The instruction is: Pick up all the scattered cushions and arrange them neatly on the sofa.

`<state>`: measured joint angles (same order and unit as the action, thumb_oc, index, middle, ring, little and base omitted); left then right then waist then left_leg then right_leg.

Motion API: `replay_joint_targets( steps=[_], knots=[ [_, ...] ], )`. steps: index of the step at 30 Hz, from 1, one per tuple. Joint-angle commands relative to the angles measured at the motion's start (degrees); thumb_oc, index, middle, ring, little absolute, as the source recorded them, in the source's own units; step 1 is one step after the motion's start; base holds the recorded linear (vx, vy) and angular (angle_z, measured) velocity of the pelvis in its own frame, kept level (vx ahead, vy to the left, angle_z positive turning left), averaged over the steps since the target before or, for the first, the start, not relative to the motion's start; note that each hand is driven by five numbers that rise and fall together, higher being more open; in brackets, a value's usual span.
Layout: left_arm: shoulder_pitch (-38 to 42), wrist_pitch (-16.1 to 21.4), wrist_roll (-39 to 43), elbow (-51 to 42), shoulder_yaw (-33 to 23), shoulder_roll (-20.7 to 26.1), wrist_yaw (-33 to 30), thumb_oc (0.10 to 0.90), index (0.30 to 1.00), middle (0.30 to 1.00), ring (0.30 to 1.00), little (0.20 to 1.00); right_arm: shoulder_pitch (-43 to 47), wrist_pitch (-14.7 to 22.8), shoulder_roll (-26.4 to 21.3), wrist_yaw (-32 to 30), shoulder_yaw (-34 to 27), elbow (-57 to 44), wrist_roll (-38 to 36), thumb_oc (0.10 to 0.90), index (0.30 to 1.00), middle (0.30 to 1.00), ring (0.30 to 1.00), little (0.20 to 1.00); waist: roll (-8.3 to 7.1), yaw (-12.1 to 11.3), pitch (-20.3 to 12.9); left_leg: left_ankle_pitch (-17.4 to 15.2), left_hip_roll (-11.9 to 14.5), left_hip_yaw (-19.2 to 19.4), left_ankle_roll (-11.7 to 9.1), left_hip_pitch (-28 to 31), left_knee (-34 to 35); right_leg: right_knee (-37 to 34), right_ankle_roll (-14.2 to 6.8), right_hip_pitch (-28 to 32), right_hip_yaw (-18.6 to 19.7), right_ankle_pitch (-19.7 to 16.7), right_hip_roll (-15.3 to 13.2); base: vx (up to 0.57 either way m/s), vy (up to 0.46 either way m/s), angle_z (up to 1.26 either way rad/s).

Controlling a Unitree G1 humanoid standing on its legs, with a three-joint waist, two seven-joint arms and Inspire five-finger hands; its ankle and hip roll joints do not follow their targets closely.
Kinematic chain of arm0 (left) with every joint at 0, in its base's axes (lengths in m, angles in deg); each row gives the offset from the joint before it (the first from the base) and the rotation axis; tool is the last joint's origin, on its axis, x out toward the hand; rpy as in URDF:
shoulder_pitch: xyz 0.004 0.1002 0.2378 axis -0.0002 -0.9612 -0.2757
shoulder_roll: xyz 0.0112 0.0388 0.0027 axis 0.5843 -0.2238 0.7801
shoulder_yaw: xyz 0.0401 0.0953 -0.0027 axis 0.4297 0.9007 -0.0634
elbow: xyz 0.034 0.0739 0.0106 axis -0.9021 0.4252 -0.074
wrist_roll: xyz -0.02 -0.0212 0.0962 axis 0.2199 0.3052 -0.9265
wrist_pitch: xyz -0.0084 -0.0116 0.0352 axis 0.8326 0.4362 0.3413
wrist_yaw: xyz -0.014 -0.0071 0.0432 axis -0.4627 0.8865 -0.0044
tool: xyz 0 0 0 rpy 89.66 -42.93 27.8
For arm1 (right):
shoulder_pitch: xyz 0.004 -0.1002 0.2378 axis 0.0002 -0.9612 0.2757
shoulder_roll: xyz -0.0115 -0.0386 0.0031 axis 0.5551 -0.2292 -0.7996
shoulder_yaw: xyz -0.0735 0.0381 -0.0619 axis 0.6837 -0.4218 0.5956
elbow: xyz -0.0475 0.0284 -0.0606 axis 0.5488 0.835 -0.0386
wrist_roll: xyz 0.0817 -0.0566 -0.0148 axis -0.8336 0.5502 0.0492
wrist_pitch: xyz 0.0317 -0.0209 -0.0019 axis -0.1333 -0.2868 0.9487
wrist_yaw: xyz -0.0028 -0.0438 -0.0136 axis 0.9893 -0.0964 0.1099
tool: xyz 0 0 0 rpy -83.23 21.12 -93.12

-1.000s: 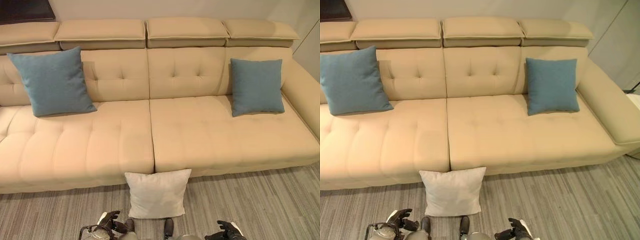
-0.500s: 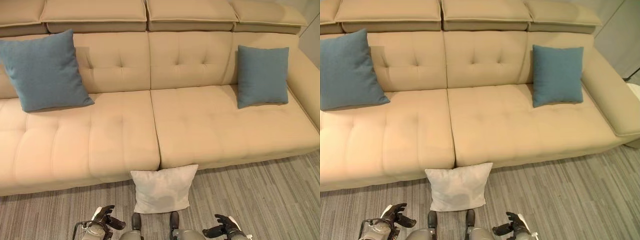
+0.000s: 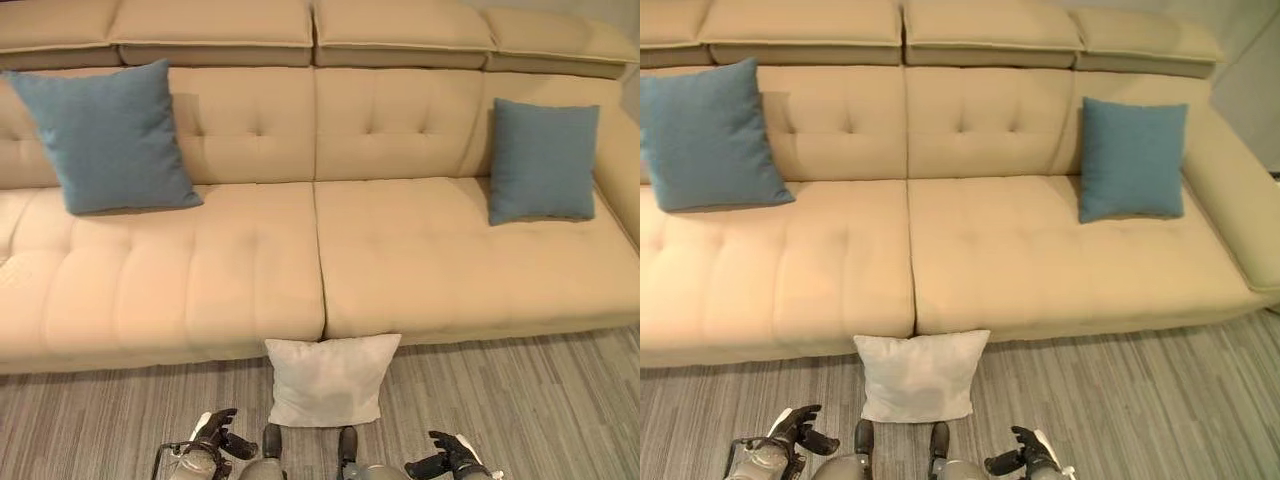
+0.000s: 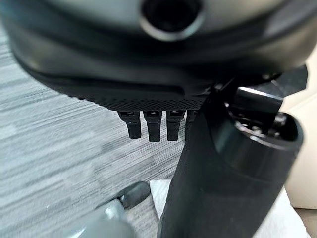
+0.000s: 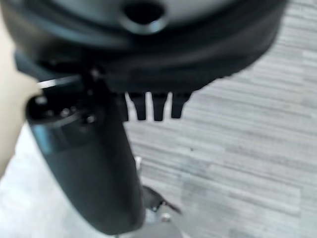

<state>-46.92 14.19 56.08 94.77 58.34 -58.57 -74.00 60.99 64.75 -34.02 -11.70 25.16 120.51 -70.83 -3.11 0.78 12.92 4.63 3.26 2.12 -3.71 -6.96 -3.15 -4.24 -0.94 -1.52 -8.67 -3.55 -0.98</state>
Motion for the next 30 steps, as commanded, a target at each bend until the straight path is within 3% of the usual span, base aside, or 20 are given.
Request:
replay_joint_targets(
  steps=[1, 2, 6, 14, 20, 25, 30],
  knots=[
    [0.9, 1.7, 1.2, 1.3, -0.2, -0.5, -0.3, 0.8, 0.9, 0.9, 0.9, 0.9, -0.7, 0.5, -3.6, -2.0, 0.2, -0.1, -0.2, 0.8, 0.9, 0.9, 0.9, 0.9, -2.2, 1.4, -0.6, -6.8, -2.3, 0.6, 1.1, -2.7, -5.3, 3.2, -2.7, -0.8, 1.5, 6.5, -1.8, 0.05, 0.067, 0.27],
    [0.4, 1.6, 1.0, 1.5, -0.3, -0.7, -0.3, 0.8, 0.9, 0.9, 0.9, 0.9, -0.8, 0.5, -3.6, -1.8, 0.0, 0.4, -0.1, 0.8, 0.9, 0.9, 0.9, 0.9, -1.46, 1.7, -1.3, -7.0, -1.9, 1.1, 1.6, -0.6, -2.1, 3.5, -3.0, -0.9, 1.5, 6.5, -1.4, 0.06, 0.079, 0.18],
    [0.9, 1.6, 0.4, 1.5, 0.0, -0.1, -0.5, 0.8, 0.9, 0.9, 0.9, 0.9, -0.6, 0.6, -3.2, -1.9, 0.2, 0.3, -0.5, 0.8, 0.9, 0.9, 0.9, 0.9, -1.5, 1.9, -1.7, -6.7, -2.3, 1.6, 1.9, -0.7, -0.4, 3.7, -3.4, -1.8, 2.3, 6.2, -1.7, 0.03, 0.07, 0.0],
    [3.0, 3.0, 3.9, -2.4, -1.3, 2.1, -2.1, 0.8, 0.9, 0.9, 0.9, 0.9, 1.3, 1.0, -2.8, -2.9, 1.3, -1.2, -1.4, 0.8, 0.9, 0.9, 0.9, 0.9, -2.68, 1.0, 0.1, -7.8, -2.4, 2.3, 2.6, -4.6, -3.2, 5.1, -4.0, -5.5, 3.2, 5.4, -2.4, -0.03, 0.044, -0.12],
    [4.4, 4.9, 7.2, -6.1, -1.8, 2.8, -4.9, 0.8, 0.9, 0.9, 0.9, 0.9, 3.9, 2.0, -3.0, -4.6, 1.6, -4.1, -2.2, 0.8, 0.9, 0.9, 0.9, 0.9, -2.52, 0.8, 1.7, -7.5, -2.7, 3.2, 3.0, -8.4, -4.0, 7.3, -4.3, -10.4, 3.8, 4.6, -3.0, -0.05, 0.034, -0.08],
    [6.2, 7.6, 11.4, -11.7, -1.4, 3.0, -9.3, 0.8, 0.9, 0.9, 0.9, 0.9, 7.6, 3.9, -3.7, -9.5, 1.6, -9.9, -3.0, 0.8, 0.9, 0.9, 0.9, 0.9, -1.91, 0.9, 4.8, -6.7, -3.2, 3.5, 2.8, -14.7, -6.0, 10.4, -4.2, -17.9, 4.0, 4.4, -3.4, -0.09, 0.003, -0.01],
    [10.6, 10.1, 14.6, -14.4, -0.2, 3.0, -13.2, 0.8, 0.9, 0.9, 0.9, 0.9, 14.0, 6.4, -4.8, -16.5, 1.0, -13.8, -3.7, 0.8, 0.9, 0.9, 0.9, 0.9, -0.6, 1.7, 6.4, -6.7, -2.6, 3.8, 3.1, -27.5, -12.8, 16.5, -3.5, -30.9, 3.5, 4.4, -4.2, -0.13, -0.003, -0.04]
  ],
)
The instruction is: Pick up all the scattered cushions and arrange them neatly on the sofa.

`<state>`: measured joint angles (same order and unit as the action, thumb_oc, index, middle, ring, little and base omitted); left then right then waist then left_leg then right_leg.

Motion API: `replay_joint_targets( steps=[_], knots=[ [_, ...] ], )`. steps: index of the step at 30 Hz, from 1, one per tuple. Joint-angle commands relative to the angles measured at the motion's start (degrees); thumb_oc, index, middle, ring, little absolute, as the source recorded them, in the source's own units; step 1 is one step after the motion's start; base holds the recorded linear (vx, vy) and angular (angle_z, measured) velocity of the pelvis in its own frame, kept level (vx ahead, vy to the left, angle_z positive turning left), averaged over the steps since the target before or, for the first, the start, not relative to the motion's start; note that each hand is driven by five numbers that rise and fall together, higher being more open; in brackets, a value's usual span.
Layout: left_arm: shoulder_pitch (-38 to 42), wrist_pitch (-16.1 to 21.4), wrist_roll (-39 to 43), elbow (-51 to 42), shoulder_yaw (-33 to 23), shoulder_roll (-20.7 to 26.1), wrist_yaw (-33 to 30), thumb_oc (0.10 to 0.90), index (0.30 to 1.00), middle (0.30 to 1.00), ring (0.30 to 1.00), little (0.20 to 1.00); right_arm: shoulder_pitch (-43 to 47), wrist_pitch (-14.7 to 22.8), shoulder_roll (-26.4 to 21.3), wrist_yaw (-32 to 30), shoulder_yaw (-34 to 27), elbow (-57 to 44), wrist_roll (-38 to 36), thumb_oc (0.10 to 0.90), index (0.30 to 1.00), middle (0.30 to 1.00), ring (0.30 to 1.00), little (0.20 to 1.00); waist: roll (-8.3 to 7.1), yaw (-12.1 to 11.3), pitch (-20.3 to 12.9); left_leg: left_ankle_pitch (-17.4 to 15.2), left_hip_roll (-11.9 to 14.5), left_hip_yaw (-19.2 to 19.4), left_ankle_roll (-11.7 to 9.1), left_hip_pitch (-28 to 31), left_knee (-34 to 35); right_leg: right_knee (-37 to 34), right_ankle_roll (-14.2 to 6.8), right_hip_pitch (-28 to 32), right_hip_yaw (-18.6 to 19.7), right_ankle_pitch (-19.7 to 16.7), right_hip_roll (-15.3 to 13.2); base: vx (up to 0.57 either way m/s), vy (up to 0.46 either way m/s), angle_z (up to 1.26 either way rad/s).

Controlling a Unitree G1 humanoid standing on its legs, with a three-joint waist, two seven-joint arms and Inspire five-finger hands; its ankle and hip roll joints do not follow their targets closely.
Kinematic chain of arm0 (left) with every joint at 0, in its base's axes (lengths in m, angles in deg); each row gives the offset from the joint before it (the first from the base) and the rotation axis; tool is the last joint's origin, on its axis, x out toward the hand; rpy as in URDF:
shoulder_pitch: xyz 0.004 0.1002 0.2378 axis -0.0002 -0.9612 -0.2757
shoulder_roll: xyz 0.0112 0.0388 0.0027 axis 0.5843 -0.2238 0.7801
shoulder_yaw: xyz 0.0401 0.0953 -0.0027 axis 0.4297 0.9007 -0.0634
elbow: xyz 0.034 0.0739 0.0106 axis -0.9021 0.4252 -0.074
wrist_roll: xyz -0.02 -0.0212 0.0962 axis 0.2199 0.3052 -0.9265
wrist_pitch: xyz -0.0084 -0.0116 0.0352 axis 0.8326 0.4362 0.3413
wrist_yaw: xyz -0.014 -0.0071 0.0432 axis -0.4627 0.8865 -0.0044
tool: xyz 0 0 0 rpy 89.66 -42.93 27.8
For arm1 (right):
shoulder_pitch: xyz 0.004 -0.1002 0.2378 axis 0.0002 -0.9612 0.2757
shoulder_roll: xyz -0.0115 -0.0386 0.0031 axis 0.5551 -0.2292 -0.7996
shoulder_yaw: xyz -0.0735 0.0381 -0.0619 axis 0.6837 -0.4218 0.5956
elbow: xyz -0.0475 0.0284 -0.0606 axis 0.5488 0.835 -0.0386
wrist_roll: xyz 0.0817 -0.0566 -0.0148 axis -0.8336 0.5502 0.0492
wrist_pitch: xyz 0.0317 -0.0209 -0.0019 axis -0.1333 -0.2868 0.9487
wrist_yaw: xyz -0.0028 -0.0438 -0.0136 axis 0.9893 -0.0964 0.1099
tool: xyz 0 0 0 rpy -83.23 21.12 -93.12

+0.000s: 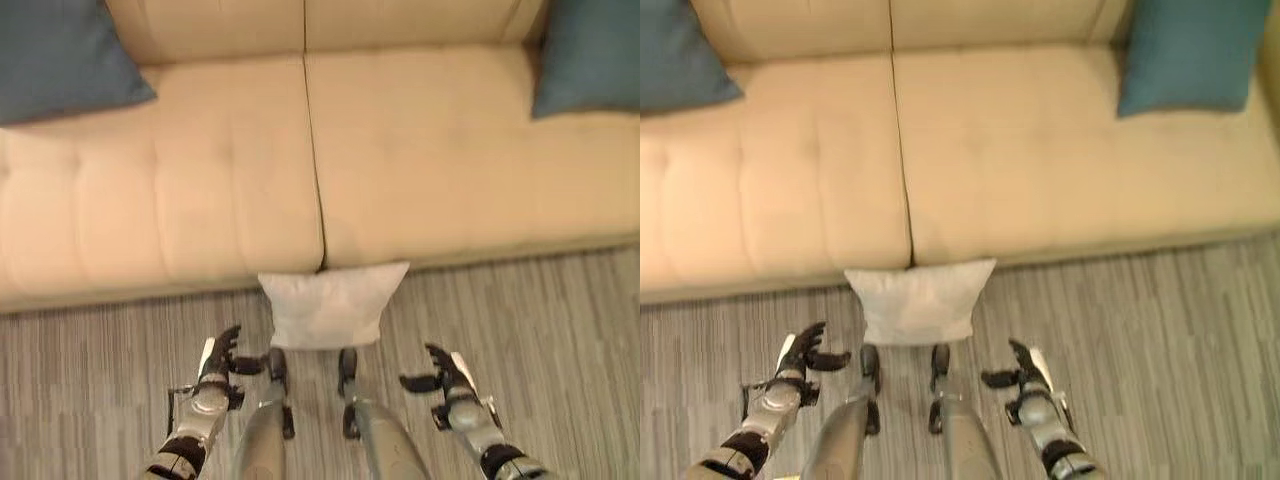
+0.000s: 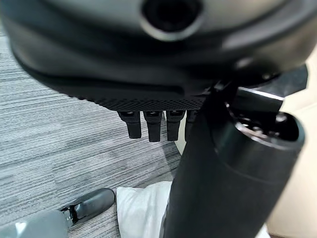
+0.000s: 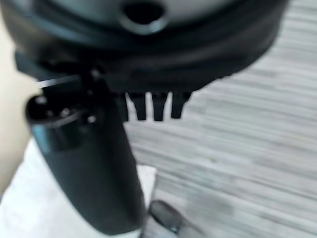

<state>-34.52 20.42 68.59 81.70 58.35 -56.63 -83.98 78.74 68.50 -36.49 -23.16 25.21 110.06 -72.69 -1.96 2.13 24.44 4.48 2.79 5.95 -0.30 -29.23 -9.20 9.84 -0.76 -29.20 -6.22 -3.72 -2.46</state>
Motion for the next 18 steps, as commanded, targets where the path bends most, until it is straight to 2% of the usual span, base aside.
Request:
replay_joint_targets(
  steps=[1, 6, 7, 8, 12, 14, 15, 18],
  knots=[
    [-0.6, 4.1, 2.5, -1.4, 0.1, 1.3, -3.8, 0.8, 0.9, 0.9, 0.9, 0.9, -2.2, 3.2, -2.6, -6.2, 1.0, -3.4, -2.2, 0.8, 0.9, 0.9, 0.9, 0.9, -1.32, 0.4, -5.1, -8.5, -1.8, -0.7, -0.7, -7.3, -8.7, 4.3, -3.9, -5.3, 1.4, 6.3, -2.5, -0.06, -0.01, 0.01],
    [4.5, 5.8, 5.7, -4.7, -0.2, 2.3, -6.5, 0.8, 0.9, 0.9, 0.9, 0.9, 3.3, 5.0, -3.6, -11.0, -0.6, -7.1, -4.4, 0.8, 0.9, 0.9, 0.9, 0.9, -0.21, 1.0, -4.8, -9.8, -0.5, -1.5, -0.3, -21.6, -17.2, 12.2, -3.3, -19.5, 2.0, 7.3, -2.9, -0.1, -0.031, 0.1],
    [6.5, 6.1, 6.6, -5.5, -0.3, 2.9, -7.0, 0.8, 0.9, 0.9, 0.9, 0.9, 5.3, 5.4, -4.2, -12.8, -1.0, -7.6, -4.8, 0.8, 0.9, 0.9, 0.9, 0.9, 0.32, 1.3, -4.7, -10.3, -0.3, -1.6, -0.2, -26.6, -20.1, 15.1, -3.1, -24.7, 2.3, 7.8, -3.0, -0.06, -0.036, 0.03],
    [6.6, 6.1, 6.6, -5.5, -0.3, 2.9, -7.0, 0.8, 0.9, 0.9, 0.9, 0.9, 5.4, 5.4, -4.3, -12.8, -1.0, -7.6, -4.8, 0.8, 0.9, 0.9, 0.9, 0.9, 0.35, 1.3, -4.9, -10.4, -0.2, -1.6, -0.2, -27.0, -20.2, 15.2, -3.1, -24.9, 2.3, 7.8, -3.0, -0.04, -0.03, -0.02],
    [10.9, 6.4, 6.9, -6.1, 0.4, 4.3, -8.1, 0.8, 0.9, 0.9, 0.9, 0.9, 9.3, 6.0, -4.9, -15.3, -1.5, -7.5, -5.4, 0.8, 0.9, 0.9, 0.9, 0.9, 1.3, 1.7, -4.9, -10.6, -0.2, -2.1, 0.0, -34.2, -22.8, 18.4, -3.0, -32.6, 3.3, 8.1, -3.3, -0.02, -0.029, 0.0],
    [12.4, 6.6, 7.3, -5.8, 0.6, 4.8, -8.1, 0.8, 0.9, 0.9, 0.9, 0.9, 10.3, 6.1, -5.2, -15.9, -1.5, -7.6, -5.6, 0.8, 0.9, 0.9, 0.9, 0.9, 1.43, 1.8, -5.0, -10.6, -0.3, -2.2, 0.0, -36.1, -23.4, 19.2, -3.0, -34.5, 3.4, 8.0, -3.3, 0.0, -0.022, 0.02],
    [15.1, 6.7, 7.8, -5.6, 1.0, 5.7, -8.0, 0.8, 0.9, 0.9, 0.9, 0.9, 12.4, 6.3, -6.1, -16.8, -1.5, -7.8, -5.6, 0.8, 0.9, 0.9, 0.9, 0.9, 1.74, 2.1, -5.1, -10.5, -0.4, -2.1, 0.0, -39.1, -24.2, 20.1, -3.0, -37.8, 3.8, 8.0, -3.3, 0.01, -0.023, 0.03],
    [18.1, 7.3, 9.0, -6.4, 1.7, 7.0, -7.7, 0.8, 0.9, 0.9, 0.9, 0.9, 14.3, 6.6, -7.0, -18.1, -1.9, -9.3, -5.9, 0.8, 0.9, 0.9, 0.9, 0.9, 2.05, 2.6, -5.2, -10.3, -0.6, -2.1, 0.1, -42.7, -25.1, 21.0, -3.1, -41.4, 4.1, 7.9, -3.2, -0.04, -0.04, -0.01]
  ],
)
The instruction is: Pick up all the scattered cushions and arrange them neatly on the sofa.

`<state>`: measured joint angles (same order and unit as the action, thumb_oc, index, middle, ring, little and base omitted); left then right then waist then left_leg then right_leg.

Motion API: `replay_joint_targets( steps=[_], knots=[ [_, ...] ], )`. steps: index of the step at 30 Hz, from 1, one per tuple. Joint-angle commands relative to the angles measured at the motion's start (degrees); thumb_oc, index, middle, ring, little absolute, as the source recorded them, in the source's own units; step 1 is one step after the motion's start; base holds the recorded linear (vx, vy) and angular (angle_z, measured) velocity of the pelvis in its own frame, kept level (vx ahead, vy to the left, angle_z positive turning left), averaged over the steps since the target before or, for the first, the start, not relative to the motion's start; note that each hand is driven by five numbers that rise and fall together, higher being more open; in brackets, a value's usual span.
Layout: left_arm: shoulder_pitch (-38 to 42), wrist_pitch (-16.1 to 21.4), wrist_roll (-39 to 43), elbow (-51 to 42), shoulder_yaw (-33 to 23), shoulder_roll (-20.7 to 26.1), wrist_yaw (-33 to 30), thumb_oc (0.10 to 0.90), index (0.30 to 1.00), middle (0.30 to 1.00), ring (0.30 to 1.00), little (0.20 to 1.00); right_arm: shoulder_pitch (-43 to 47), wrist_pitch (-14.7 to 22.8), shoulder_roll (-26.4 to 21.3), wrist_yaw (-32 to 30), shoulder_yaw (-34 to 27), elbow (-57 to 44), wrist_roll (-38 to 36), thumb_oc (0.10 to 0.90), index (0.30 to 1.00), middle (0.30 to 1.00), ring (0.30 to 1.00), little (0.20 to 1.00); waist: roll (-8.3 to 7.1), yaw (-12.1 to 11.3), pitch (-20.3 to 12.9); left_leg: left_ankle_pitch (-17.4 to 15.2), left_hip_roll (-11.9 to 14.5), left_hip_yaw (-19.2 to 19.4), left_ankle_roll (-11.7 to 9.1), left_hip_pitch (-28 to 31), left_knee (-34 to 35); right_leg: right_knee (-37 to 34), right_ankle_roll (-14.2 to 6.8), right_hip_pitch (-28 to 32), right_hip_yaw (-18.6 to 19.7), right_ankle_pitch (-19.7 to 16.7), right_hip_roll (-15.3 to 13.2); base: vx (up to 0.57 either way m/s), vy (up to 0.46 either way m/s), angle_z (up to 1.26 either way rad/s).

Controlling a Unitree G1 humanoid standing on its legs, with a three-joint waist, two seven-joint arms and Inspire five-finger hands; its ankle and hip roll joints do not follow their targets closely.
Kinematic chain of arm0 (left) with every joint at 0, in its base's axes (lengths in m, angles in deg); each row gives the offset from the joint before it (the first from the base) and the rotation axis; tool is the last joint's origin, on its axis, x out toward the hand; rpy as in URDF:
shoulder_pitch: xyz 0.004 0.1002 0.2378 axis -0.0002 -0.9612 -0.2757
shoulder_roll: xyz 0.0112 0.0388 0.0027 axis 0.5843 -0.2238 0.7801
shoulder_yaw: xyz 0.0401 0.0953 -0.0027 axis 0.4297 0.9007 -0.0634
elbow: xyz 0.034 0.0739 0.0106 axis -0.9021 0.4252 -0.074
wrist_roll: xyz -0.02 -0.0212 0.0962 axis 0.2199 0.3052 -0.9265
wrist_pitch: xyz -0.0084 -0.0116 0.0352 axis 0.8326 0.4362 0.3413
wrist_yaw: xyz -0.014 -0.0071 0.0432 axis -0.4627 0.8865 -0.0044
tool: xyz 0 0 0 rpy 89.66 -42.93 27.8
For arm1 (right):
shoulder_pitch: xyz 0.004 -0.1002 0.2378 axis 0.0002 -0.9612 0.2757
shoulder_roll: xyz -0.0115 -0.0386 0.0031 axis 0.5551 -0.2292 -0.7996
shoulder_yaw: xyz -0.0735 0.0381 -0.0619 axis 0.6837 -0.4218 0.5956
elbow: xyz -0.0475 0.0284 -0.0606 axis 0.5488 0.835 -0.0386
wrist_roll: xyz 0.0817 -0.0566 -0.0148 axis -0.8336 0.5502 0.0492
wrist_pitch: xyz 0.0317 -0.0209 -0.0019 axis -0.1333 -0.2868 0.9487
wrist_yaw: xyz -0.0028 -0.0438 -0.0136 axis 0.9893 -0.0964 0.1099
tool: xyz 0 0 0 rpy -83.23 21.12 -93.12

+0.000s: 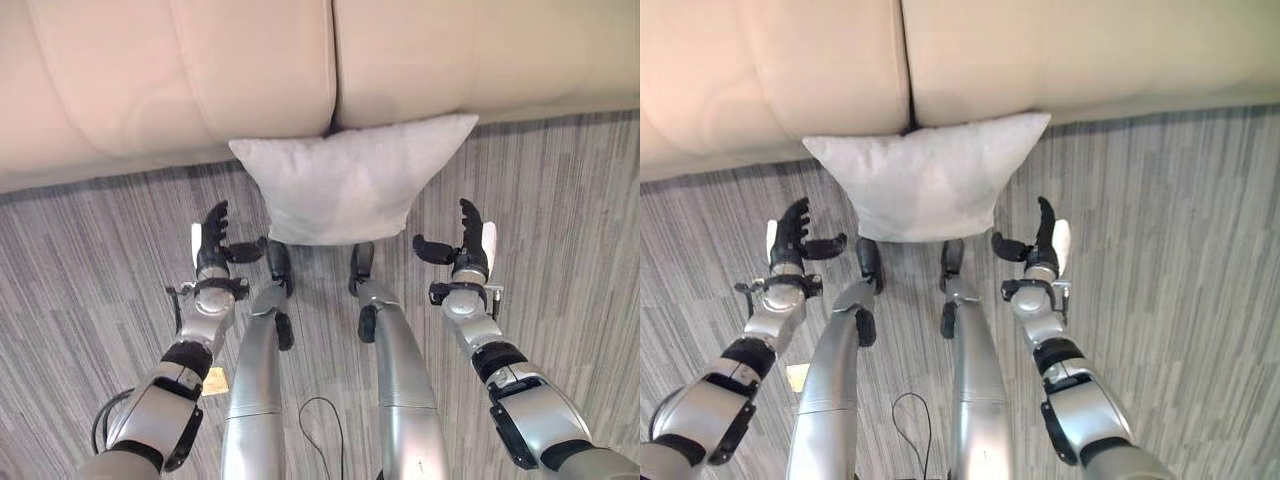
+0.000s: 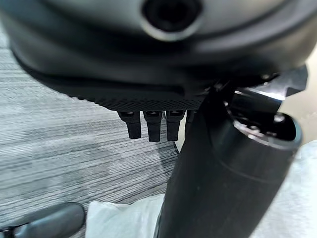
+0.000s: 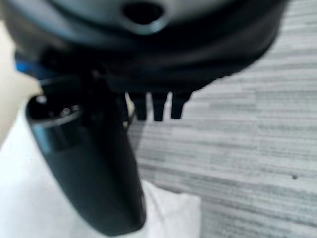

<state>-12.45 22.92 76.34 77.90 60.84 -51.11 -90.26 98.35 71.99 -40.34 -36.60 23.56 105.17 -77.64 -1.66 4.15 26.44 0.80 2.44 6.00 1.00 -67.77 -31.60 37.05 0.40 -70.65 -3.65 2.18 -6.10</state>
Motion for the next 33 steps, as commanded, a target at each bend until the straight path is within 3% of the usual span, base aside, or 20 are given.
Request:
replay_joint_targets(
  steps=[1, 16, 27, 33],
  knots=[
    [-3.0, 4.9, 2.2, -3.1, -0.4, 2.0, -0.7, 0.8, 0.9, 0.9, 0.9, 0.9, -4.6, 3.2, -3.9, -4.6, -0.2, -5.0, -1.3, 0.8, 0.9, 0.9, 0.9, 0.9, 1.85, 0.7, -7.0, -6.5, -0.4, -1.9, -1.2, -5.2, -2.9, -5.7, -4.3, -1.0, 1.7, 1.9, 0.5, -0.03, -0.039, -0.05],
    [13.0, 5.1, 5.5, -2.2, 6.2, 8.3, 3.3, 0.8, 0.9, 0.9, 0.9, 0.9, 7.2, 3.9, -13.4, -1.1, 3.7, -3.7, -6.6, 0.8, 0.9, 0.9, 0.9, 0.9, 2.03, 2.5, -5.6, -4.7, 0.0, -2.2, -1.6, -18.0, -5.6, -2.6, -5.8, -13.1, 1.6, 0.3, 1.4, 0.0, -0.058, -0.01],
    [14.7, 6.1, 5.2, -11.3, 12.5, 11.2, 7.3, 0.8, 0.9, 0.9, 0.9, 0.9, 10.6, 3.3, -23.3, 4.9, 12.0, -1.9, -5.3, 0.8, 0.9, 0.9, 0.9, 0.9, 2.84, 1.5, -4.7, -3.6, -0.2, -3.1, -1.8, -21.8, -7.0, -0.7, -5.9, -17.0, 0.8, -0.3, 1.9, 0.01, -0.034, 0.01],
    [15.1, 6.7, 5.8, -14.3, 14.1, 12.7, 8.1, 0.8, 0.9, 0.9, 0.9, 0.9, 13.3, 3.2, -25.5, 7.2, 16.7, -1.5, -4.6, 0.8, 0.9, 0.9, 0.9, 0.9, 2.91, 0.8, -4.3, -2.6, -0.6, -3.4, -1.9, -22.1, -5.9, -0.2, -6.0, -17.7, 0.5, -0.3, 1.8, 0.0, -0.027, 0.0]
  ],
)
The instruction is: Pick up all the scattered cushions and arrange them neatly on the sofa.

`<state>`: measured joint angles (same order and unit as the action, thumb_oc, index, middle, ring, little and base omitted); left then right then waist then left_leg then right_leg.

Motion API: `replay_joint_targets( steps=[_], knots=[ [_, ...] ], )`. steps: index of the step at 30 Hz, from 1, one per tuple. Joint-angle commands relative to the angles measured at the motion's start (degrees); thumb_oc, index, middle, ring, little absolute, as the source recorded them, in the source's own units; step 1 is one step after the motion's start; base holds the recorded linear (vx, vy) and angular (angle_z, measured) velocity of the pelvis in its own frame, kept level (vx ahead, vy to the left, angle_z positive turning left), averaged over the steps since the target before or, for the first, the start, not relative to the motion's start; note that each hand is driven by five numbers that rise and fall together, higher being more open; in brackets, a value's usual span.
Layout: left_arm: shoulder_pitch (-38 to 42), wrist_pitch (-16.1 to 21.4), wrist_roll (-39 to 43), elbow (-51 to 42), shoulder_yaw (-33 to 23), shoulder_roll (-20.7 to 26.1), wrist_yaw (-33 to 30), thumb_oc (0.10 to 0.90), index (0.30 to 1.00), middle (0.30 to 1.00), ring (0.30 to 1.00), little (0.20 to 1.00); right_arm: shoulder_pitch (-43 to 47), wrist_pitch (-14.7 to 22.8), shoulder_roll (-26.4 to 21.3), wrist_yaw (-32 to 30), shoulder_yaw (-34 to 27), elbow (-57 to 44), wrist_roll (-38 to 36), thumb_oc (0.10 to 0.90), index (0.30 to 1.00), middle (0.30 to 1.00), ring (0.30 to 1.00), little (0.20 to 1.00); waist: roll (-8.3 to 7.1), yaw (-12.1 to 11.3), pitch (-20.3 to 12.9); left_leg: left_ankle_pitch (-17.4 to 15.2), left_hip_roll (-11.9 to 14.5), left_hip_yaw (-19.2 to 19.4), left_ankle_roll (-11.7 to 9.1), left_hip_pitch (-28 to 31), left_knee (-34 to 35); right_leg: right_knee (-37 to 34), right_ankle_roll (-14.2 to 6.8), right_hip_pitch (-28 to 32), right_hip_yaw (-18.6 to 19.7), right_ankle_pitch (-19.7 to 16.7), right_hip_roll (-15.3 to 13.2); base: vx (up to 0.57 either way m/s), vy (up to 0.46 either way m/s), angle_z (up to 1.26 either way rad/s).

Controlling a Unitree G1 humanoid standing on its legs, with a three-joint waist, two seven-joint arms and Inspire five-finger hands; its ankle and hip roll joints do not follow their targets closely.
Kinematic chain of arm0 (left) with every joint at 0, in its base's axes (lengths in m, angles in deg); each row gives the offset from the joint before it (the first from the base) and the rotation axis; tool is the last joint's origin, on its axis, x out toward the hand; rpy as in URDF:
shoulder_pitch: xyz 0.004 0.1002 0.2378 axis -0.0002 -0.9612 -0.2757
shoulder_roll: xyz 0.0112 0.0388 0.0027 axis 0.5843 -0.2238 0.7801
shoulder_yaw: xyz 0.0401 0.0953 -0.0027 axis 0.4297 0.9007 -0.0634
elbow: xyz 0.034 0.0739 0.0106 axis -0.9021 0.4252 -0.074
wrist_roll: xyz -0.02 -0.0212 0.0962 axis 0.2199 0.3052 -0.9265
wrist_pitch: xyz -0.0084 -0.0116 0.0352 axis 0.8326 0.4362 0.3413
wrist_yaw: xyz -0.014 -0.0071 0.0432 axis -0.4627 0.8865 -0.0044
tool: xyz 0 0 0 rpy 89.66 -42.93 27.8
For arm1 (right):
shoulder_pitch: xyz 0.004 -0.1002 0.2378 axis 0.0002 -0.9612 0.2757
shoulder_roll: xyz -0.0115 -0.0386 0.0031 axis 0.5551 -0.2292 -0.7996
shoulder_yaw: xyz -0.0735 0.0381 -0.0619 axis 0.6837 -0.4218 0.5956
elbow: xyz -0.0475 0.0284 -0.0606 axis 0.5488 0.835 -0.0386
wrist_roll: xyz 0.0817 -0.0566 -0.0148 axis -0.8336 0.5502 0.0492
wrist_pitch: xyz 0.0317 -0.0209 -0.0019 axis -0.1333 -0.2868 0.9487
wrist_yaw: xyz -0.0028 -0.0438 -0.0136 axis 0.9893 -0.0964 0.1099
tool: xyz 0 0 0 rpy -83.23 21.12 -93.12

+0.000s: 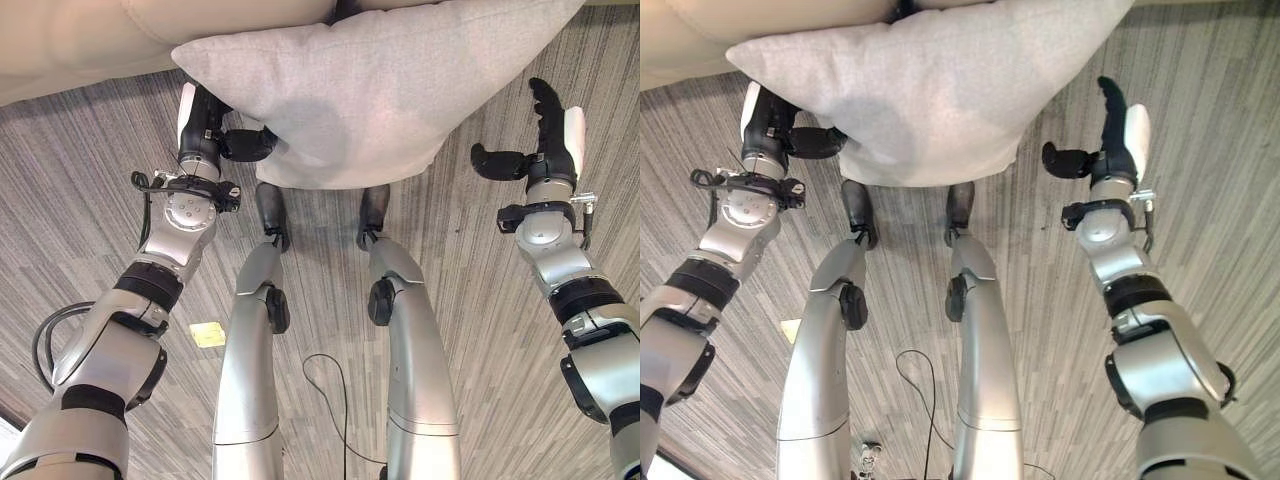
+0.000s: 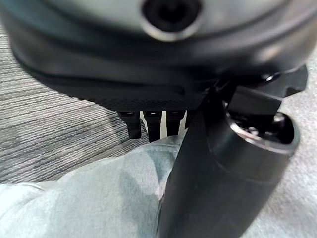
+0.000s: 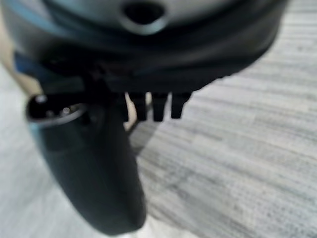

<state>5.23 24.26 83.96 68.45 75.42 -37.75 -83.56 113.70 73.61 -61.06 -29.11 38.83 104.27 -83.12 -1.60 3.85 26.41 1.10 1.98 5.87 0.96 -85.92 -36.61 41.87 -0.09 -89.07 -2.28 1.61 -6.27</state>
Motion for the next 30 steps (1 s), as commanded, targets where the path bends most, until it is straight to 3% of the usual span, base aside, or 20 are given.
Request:
replay_joint_targets(
  steps=[1, 15, 25, 29, 30],
  knots=[
    [-2.7, 5.5, -1.6, -5.9, 0.0, 0.2, 1.9, 0.8, 0.9, 0.9, 0.9, 0.9, -1.1, 1.6, -5.1, 0.2, 2.7, -0.7, 1.3, 0.8, 0.9, 0.9, 0.9, 0.9, 2.94, 0.8, -4.4, -2.7, -0.2, -3.4, -1.9, -4.0, -0.3, -5.3, -5.5, 0.6, -0.9, 0.4, 1.9, 0.0, 0.0, 0.0],
    [-1.4, 6.1, -1.0, -9.9, 0.9, -0.9, 1.1, 0.8, 0.9, 0.9, 0.9, 0.9, 6.0, 0.6, -1.7, -2.7, 6.3, -1.7, 5.4, 0.8, 0.9, 0.9, 0.9, 0.9, 3.72, -0.7, -5.2, -2.1, -0.8, -4.7, -2.4, -4.0, 1.8, -4.9, -5.0, 0.8, -2.2, 2.2, 1.6, 0.01, -0.01, 0.04],
    [-1.0, 6.3, -1.6, -12.7, 2.5, -2.1, 1.2, 0.8, 0.9, 0.9, 0.9, 0.9, 8.1, 2.0, 0.7, -1.7, 9.1, -11.0, 7.5, 0.8, 0.9, 0.9, 0.9, 0.9, 3.21, -0.9, -5.9, -1.7, -1.0, -5.5, -2.6, -4.0, 2.3, -4.8, -4.9, 0.9, -3.0, 2.3, 1.8, 0.0, -0.004, 0.02],
    [-1.2, 7.1, 1.5, -13.8, 0.5, -5.4, 1.5, 0.8, 0.9, 0.9, 0.9, 0.9, 7.8, 5.6, 8.1, 2.1, 6.2, -21.8, 1.4, 0.8, 0.9, 0.9, 0.9, 0.9, 2.94, -0.8, -7.1, -1.7, -0.7, -5.6, -2.9, -4.0, 2.0, -4.8, -5.0, 1.1, -3.4, 1.9, 2.2, 0.0, 0.004, -0.01],
    [-1.4, 7.3, 2.5, -14.1, -0.1, -5.7, 1.8, 0.761, 0.841, 0.841, 0.841, 0.841, 7.6, 6.3, 9.2, 3.1, 5.5, -23.0, -0.1, 0.8, 0.9, 0.9, 0.9, 0.9, 2.92, -0.8, -7.3, -1.7, -0.7, -5.6, -3.0, -4.0, 2.0, -4.7, -5.1, 1.1, -3.5, 1.8, 2.3, -0.02, 0.008, -0.05]
  ],
)
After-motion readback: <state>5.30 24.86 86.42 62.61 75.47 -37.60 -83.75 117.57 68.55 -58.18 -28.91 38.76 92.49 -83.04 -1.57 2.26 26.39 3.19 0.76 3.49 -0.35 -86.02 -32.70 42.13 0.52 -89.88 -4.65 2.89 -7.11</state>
